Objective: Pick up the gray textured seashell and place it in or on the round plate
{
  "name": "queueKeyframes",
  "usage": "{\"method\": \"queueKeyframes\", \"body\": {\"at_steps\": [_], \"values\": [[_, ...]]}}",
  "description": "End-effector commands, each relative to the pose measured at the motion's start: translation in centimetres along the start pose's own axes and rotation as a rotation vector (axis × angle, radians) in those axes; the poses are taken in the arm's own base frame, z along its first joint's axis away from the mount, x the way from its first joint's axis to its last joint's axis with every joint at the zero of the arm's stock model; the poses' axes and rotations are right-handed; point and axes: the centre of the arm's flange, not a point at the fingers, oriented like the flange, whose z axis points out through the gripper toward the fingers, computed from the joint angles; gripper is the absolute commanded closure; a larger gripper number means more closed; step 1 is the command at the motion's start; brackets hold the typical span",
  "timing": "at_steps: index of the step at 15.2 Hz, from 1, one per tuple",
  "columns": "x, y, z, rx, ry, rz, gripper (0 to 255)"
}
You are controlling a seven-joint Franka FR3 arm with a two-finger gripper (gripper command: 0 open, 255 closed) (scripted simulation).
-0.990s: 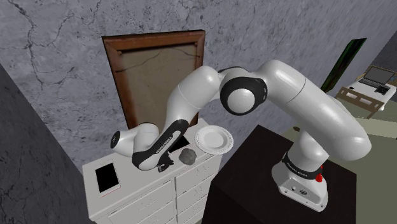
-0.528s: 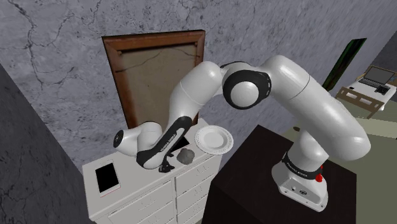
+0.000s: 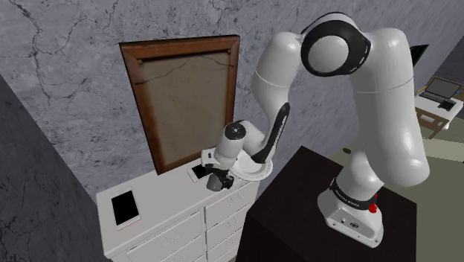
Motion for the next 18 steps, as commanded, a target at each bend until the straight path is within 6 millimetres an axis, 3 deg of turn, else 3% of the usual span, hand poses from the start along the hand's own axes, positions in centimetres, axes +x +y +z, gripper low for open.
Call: {"method": "queueKeyframes", "body": {"at_steps": [1, 2, 3, 10, 18], "values": [[-5.9, -1.4, -2.5, -0.066, 0.268, -0.233, 0], [-8.8, -1.4, -2.2, -0.099, 0.372, -0.332, 0], [-9.5, -1.3, -2.1, -0.107, 0.399, -0.358, 0], [-7.9, -1.2, 1.6, -0.107, 0.399, -0.358, 0], [-7.9, -1.2, 1.6, -0.107, 0.399, -0.358, 0]]}}
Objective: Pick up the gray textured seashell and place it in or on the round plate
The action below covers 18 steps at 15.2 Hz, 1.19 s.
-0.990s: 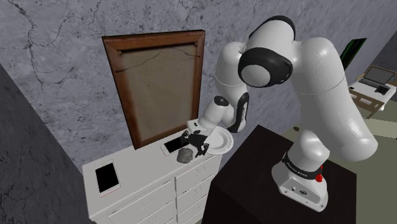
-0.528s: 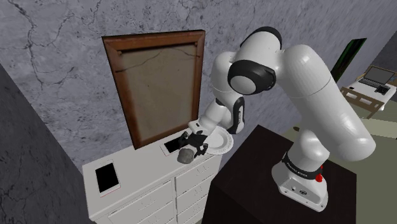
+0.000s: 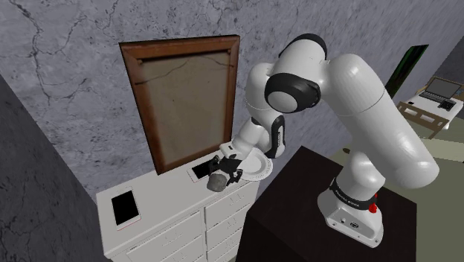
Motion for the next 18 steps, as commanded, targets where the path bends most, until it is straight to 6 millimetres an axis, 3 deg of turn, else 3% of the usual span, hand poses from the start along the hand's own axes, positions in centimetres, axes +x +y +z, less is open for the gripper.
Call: {"method": "queueKeyframes", "body": {"at_steps": [1, 10, 18], "values": [[0.0, 0.0, 0.0, -0.001, 0.0, 0.0, 255], [0.0, 0.0, 0.0, -0.001, 0.0, 0.0, 255], [1.2, 1.7, -3.7, -0.001, 0.0, 0.0, 255]]}}
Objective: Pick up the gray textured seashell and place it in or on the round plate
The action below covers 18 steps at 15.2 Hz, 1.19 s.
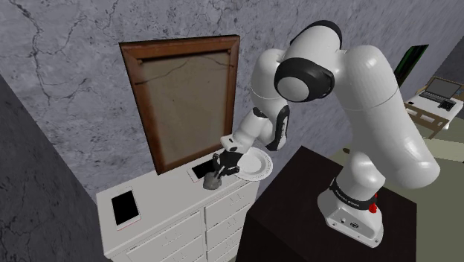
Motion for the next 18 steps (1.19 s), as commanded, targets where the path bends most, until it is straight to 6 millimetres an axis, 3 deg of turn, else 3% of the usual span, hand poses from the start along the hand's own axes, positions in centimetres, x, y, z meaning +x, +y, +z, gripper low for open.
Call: {"method": "queueKeyframes", "body": {"at_steps": [1, 2, 4, 5, 6, 14, 18], "values": [[0.0, 0.0, 0.0, 0.0, 0.0, 0.0, 255], [0.0, 0.0, 0.0, 0.0, 0.0, 0.0, 0], [7.4, -3.6, 2.1, -0.167, -0.347, 0.01, 0], [7.4, -4.7, 2.3, 0.068, -0.017, -0.099, 0], [7.4, -4.7, 2.3, 0.068, -0.017, -0.099, 0], [-3.3, -0.9, -0.2, -0.01, 0.109, -0.448, 0], [-3.0, -0.9, 1.9, -0.01, 0.109, -0.448, 0]]}}
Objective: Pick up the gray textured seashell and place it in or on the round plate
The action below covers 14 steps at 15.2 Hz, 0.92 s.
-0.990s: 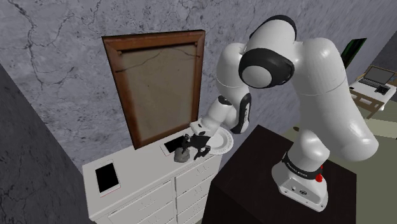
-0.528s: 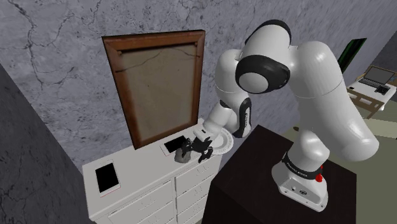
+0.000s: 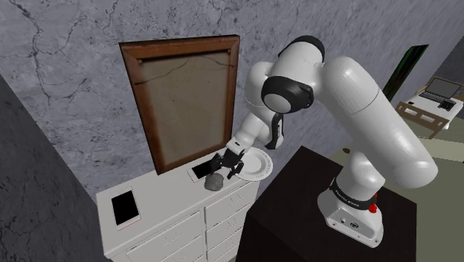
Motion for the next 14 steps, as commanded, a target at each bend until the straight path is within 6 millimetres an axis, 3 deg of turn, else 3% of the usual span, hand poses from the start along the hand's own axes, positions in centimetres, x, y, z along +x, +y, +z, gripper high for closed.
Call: {"method": "queueKeyframes", "body": {"at_steps": [1, 4, 11, 12, 14], "values": [[-0.1, 0.0, 1.0, -0.001, 0.001, -0.003, 0], [-0.1, 0.0, 2.4, -0.001, 0.001, -0.003, 0], [-0.1, 0.0, 2.4, -0.001, 0.001, -0.003, 0], [-0.1, 0.0, 2.4, -0.001, 0.001, -0.003, 255], [-0.1, 0.0, 2.4, -0.001, 0.001, -0.003, 255]]}}
